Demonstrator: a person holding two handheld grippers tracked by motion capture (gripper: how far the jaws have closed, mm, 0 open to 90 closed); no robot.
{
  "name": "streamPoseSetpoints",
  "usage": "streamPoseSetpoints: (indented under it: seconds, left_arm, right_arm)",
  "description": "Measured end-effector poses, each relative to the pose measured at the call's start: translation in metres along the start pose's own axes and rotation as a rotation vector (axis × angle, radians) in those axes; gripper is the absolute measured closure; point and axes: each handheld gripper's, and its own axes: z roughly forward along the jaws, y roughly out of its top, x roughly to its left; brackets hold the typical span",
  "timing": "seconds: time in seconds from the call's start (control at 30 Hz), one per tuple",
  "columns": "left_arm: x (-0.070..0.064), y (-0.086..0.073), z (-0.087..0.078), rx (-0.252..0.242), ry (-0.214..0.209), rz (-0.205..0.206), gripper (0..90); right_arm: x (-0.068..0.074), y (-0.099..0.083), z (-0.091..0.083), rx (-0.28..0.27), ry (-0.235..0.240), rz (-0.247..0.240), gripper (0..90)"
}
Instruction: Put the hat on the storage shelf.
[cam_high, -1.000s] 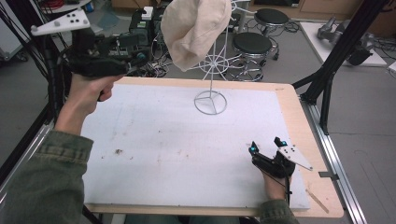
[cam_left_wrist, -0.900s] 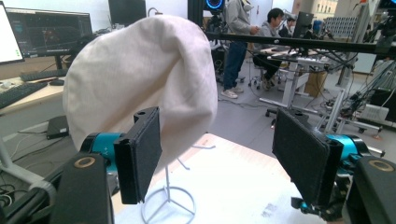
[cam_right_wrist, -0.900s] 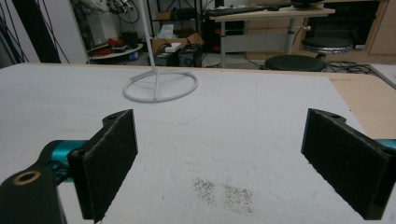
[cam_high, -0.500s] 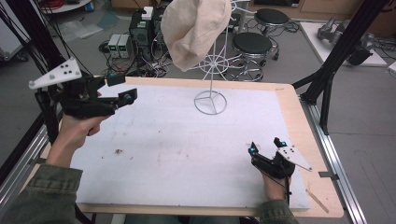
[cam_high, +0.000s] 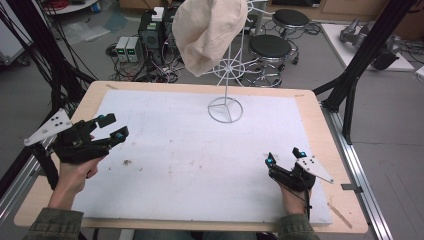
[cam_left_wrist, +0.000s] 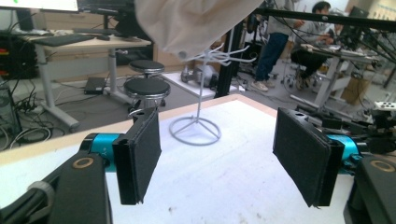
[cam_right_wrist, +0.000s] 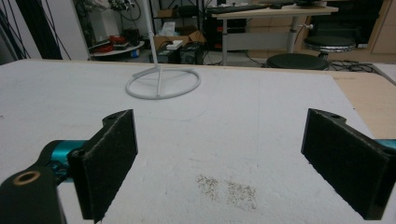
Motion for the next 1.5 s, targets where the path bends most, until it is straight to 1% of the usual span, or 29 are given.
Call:
streamPoseSetpoints:
  seconds: [0.03,0.1,0.13,0.2,0.23,0.27,0.3,0.4,0.47,0.5,0.57,0.6,0.63,0.67,0.73,0.77,0.8,0.83,0.87,0.9,0.97,1.03,1.07,1.1,1.17,1.23,1.27,1.37,1.5]
  left_arm:
    - [0.004,-0.009,-0.004,-0.007,0.017,-0.01,32.8]
    - [0.011,-0.023,-0.009,-0.018,0.032,-0.046,33.1]
    - [0.014,-0.031,-0.012,-0.02,0.046,-0.056,33.1]
    - [0.021,-0.045,-0.017,-0.017,0.093,-0.056,33.3]
    - [0.025,-0.053,-0.02,-0.029,0.116,-0.065,33.3]
    - [0.029,-0.058,-0.022,-0.04,0.126,-0.078,34.3]
    - [0.033,-0.064,-0.024,-0.053,0.14,-0.101,35.2]
    - [0.041,-0.079,-0.031,-0.07,0.18,-0.139,35.2]
    - [0.044,-0.088,-0.034,-0.082,0.207,-0.152,35.2]
    - [0.045,-0.092,-0.035,-0.083,0.228,-0.156,35.2]
    - [0.045,-0.099,-0.038,-0.083,0.272,-0.149,35.2]
    - [0.044,-0.102,-0.039,-0.082,0.301,-0.145,35.2]
    - [0.043,-0.104,-0.039,-0.077,0.346,-0.126,35.1]
    - [0.041,-0.105,-0.04,-0.079,0.369,-0.121,34.4]
    - [0.039,-0.105,-0.041,-0.088,0.441,-0.123,33.2]
    - [0.038,-0.106,-0.042,-0.093,0.474,-0.11,31.2]
    - [0.037,-0.107,-0.042,-0.089,0.521,-0.094,28.5]
    - [0.037,-0.107,-0.042,-0.09,0.565,-0.095,26.5]
    - [0.037,-0.107,-0.042,-0.09,0.596,-0.088,24.2]
    - [0.036,-0.108,-0.042,-0.089,0.642,-0.076,21.9]
    - [0.034,-0.108,-0.041,-0.096,0.727,-0.06,19.7]
    - [0.031,-0.109,-0.039,-0.098,0.826,-0.042,18.8]
    - [0.029,-0.109,-0.037,-0.108,0.858,-0.037,18.1]
    - [0.027,-0.109,-0.036,-0.116,0.878,-0.036,18.1]
    - [0.025,-0.11,-0.034,-0.117,0.894,-0.034,17.1]
    - [0.023,-0.111,-0.035,-0.113,0.892,-0.029,17.1]
    - [0.023,-0.112,-0.035,-0.115,0.89,-0.025,17.1]
    - [0.023,-0.116,-0.038,-0.109,0.887,-0.022,17.1]
    - [0.024,-0.119,-0.043,-0.127,0.848,-0.045,17.2]
  right_arm:
    - [0.0,0.0,0.0,0.0,0.001,0.001,9.7]
    - [0.0,0.0,0.0,0.004,0.005,0.005,9.7]
    - [0.001,0.0,0.0,0.005,0.006,0.006,9.7]
    - [0.001,0.0,0.0,0.001,0.006,0.002,9.7]
    - [0.001,0.0,-0.001,-0.005,0.003,-0.008,9.7]
    - [0.001,0.0,-0.001,-0.007,0.003,-0.003,9.7]
    - [0.001,0.0,-0.001,-0.005,0.003,0.0,9.7]
    - [0.001,0.0,-0.002,-0.006,0.0,0.003,9.7]
    - [0.001,0.0,-0.003,-0.006,0.003,0.005,9.7]
    - [0.001,0.0,-0.003,-0.004,0.001,0.006,9.7]
    - [0.001,-0.001,-0.004,-0.004,-0.001,0.006,9.7]
    - [0.001,-0.001,-0.005,-0.006,-0.003,0.01,9.7]
    - [0.001,-0.001,-0.005,-0.007,-0.008,0.009,9.7]
    - [0.001,-0.001,-0.006,-0.01,-0.01,0.012,9.7]
    - [0.001,-0.001,-0.008,-0.015,-0.022,0.018,9.7]
    - [0.0,-0.001,-0.009,-0.017,-0.031,0.022,9.7]
    - [0.0,-0.001,-0.009,-0.016,-0.041,0.027,9.7]
    - [-0.001,-0.001,-0.009,-0.018,-0.051,0.033,9.7]
    - [-0.001,-0.001,-0.01,-0.019,-0.064,0.047,9.7]
    - [-0.001,-0.001,-0.01,-0.024,-0.075,0.06,9.7]
    - [0.0,-0.001,-0.012,-0.032,-0.104,0.078,9.7]
    - [0.001,-0.001,-0.013,-0.042,-0.147,0.076,9.7]
    - [0.002,0.0,-0.014,-0.045,-0.175,0.064,9.7]
    - [0.003,0.0,-0.014,-0.042,-0.201,0.066,9.7]
    - [0.006,0.0,-0.015,-0.043,-0.24,0.072,9.7]
    - [0.01,0.0,-0.017,-0.048,-0.258,0.087,9.7]
    - [0.011,0.0,-0.017,-0.054,-0.261,0.078,9.7]
    - [0.017,0.001,-0.017,-0.066,-0.249,0.05,9.7]
    - [0.021,0.0,-0.014,-0.05,-0.222,0.045,9.7]
